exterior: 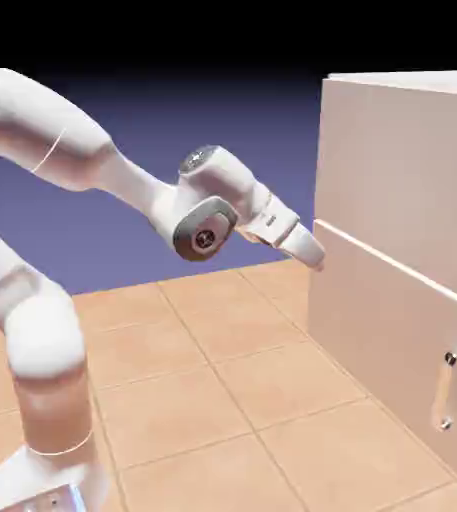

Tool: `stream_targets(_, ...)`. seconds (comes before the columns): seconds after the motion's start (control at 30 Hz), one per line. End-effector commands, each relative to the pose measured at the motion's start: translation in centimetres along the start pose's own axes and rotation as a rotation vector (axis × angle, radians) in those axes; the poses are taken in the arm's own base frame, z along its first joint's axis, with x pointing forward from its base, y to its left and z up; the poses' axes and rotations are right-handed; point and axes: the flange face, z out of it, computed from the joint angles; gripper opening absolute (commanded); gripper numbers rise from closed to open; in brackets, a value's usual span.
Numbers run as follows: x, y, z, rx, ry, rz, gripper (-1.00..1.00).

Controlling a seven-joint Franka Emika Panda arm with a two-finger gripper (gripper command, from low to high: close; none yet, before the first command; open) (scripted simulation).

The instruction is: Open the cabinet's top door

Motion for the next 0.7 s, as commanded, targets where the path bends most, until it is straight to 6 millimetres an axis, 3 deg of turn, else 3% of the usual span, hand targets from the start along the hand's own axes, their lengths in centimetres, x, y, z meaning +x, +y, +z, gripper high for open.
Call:
stream_targets(0.0,0.4,-0.7,-0.5,0.017,0.012,-0.007,1.0)
stream_targets(0.33,4.1,-5.5,-6.1,0.175,0.135,-0.055,1.0)
stream_targets(0.67,7.7,-7.1,-10.9,0.315,0.257,-0.069,1.0)
